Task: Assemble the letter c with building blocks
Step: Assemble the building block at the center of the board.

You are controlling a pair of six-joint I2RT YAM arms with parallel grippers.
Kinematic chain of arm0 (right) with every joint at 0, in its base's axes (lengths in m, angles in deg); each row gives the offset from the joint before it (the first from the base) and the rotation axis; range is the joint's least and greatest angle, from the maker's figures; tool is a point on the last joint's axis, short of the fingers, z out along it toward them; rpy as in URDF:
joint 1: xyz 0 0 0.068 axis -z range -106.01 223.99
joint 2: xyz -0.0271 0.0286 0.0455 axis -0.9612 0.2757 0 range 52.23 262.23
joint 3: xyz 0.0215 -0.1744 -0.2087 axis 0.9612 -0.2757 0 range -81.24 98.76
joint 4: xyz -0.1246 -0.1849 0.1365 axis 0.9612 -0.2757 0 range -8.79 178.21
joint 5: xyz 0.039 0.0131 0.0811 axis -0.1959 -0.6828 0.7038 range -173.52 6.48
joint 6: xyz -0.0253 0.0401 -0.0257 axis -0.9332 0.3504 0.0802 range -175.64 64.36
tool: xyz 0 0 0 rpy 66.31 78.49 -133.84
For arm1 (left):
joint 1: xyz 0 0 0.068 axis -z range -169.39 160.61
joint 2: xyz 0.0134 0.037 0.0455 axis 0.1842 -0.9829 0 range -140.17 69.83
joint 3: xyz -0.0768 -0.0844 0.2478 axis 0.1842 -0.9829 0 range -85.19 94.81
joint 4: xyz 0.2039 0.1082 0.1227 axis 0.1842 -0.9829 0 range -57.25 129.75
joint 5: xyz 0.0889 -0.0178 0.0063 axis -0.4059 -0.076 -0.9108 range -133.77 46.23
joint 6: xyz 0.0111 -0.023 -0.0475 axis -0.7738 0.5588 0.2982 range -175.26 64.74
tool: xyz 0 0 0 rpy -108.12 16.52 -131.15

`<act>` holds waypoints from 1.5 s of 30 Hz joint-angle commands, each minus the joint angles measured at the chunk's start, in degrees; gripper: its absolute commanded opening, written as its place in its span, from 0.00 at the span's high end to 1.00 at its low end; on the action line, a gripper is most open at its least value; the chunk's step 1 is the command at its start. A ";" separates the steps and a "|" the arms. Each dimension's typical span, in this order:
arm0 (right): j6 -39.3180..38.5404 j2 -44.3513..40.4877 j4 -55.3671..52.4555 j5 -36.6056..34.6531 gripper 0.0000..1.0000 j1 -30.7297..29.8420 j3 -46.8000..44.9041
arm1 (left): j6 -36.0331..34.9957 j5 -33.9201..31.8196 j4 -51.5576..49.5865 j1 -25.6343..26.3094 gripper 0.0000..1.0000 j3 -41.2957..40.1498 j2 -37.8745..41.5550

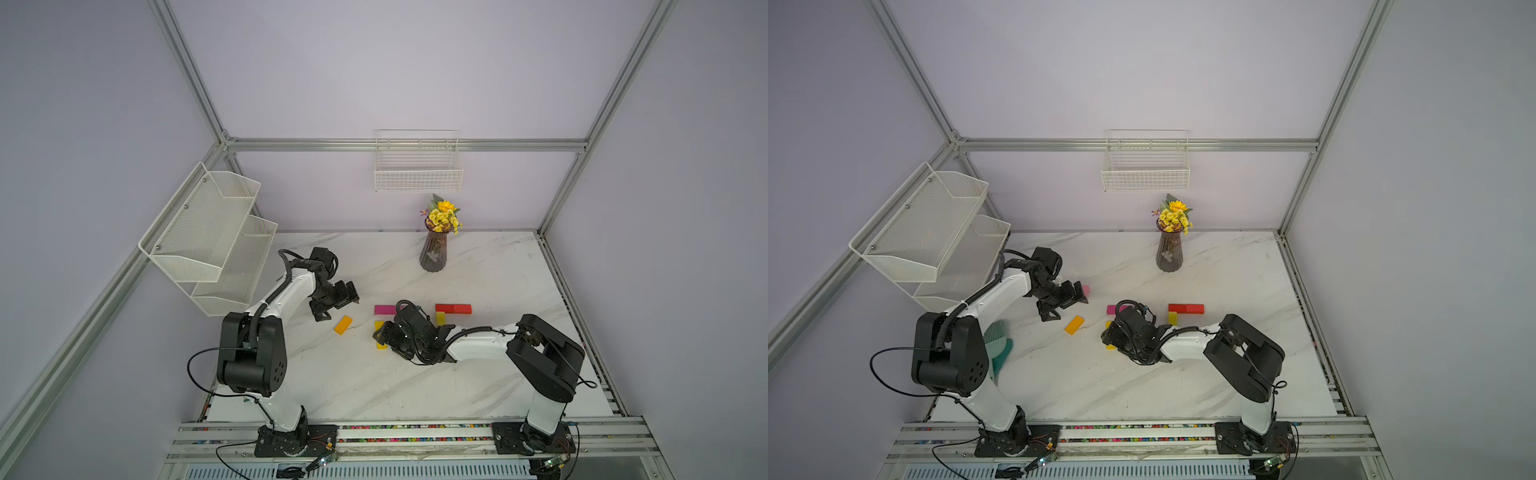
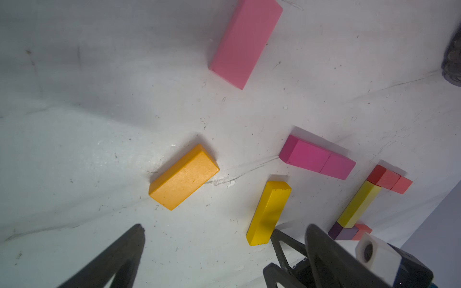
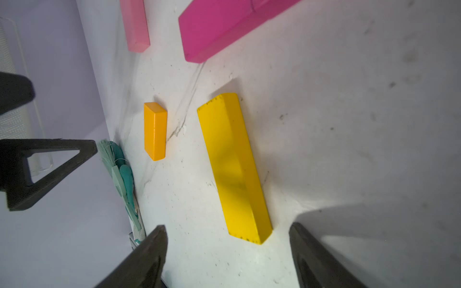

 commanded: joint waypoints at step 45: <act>16.80 5.93 12.08 -19.68 0.21 -10.13 -2.21 | -6.02 8.53 0.73 -3.86 0.00 -4.77 2.01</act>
